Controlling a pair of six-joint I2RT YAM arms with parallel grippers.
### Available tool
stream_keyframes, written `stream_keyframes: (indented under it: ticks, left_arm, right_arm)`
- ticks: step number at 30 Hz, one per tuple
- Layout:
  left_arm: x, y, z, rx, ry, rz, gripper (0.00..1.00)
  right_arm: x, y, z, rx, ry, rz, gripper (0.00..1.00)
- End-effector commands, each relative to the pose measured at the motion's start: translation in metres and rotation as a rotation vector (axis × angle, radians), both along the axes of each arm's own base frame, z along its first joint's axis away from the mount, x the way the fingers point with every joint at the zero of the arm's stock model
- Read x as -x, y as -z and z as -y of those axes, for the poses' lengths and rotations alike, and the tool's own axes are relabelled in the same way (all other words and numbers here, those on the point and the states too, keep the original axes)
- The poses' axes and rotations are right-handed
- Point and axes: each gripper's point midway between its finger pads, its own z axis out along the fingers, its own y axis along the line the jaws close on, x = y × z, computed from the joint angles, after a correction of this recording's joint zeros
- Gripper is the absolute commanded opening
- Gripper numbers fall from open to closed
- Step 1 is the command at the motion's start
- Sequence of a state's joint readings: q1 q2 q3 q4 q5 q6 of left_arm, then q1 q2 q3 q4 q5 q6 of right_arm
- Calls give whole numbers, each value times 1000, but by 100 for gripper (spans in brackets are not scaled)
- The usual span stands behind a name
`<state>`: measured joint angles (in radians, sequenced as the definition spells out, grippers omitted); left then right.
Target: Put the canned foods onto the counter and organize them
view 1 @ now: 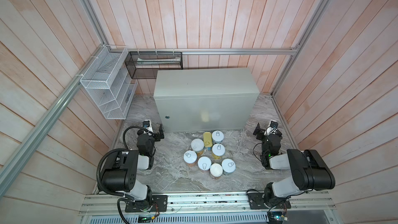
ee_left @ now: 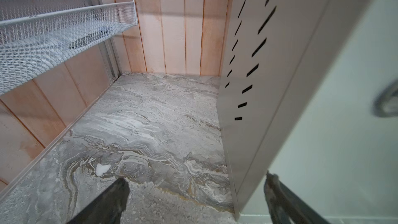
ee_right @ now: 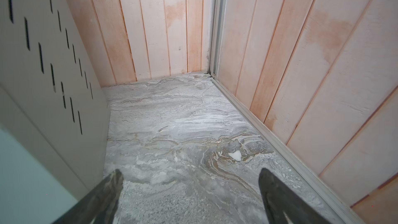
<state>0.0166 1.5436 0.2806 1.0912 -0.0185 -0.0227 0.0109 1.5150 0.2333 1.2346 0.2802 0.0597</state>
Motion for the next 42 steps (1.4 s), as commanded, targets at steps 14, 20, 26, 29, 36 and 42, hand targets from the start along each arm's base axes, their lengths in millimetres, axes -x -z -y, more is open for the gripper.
stream_keyframes:
  ticks: [14, 20, 26, 29, 36, 42]
  left_arm:
    - [-3, -8, 1, -3, 5, 25, 100]
    - [-4, -8, 1, -2, 6, 27, 100]
    - [-3, -7, 1, -3, 6, 22, 100]
    - [-3, -7, 1, -2, 6, 23, 100]
    - [-14, -21, 12, -17, 59, -27, 100]
    - [-17, -56, 22, -1, 9, -35, 100]
  right_arm:
    - [2, 2, 1, -8, 13, 4, 98]
    - [2, 2, 1, -9, 13, 4, 98]
    - [3, 2, 2, -21, 0, 9, 98]
    - [2, 3, 2, -18, -2, 2, 98]
    - [4, 2, 7, -22, 30, 4, 97]
    - [3, 0, 4, -7, 30, -1, 97]
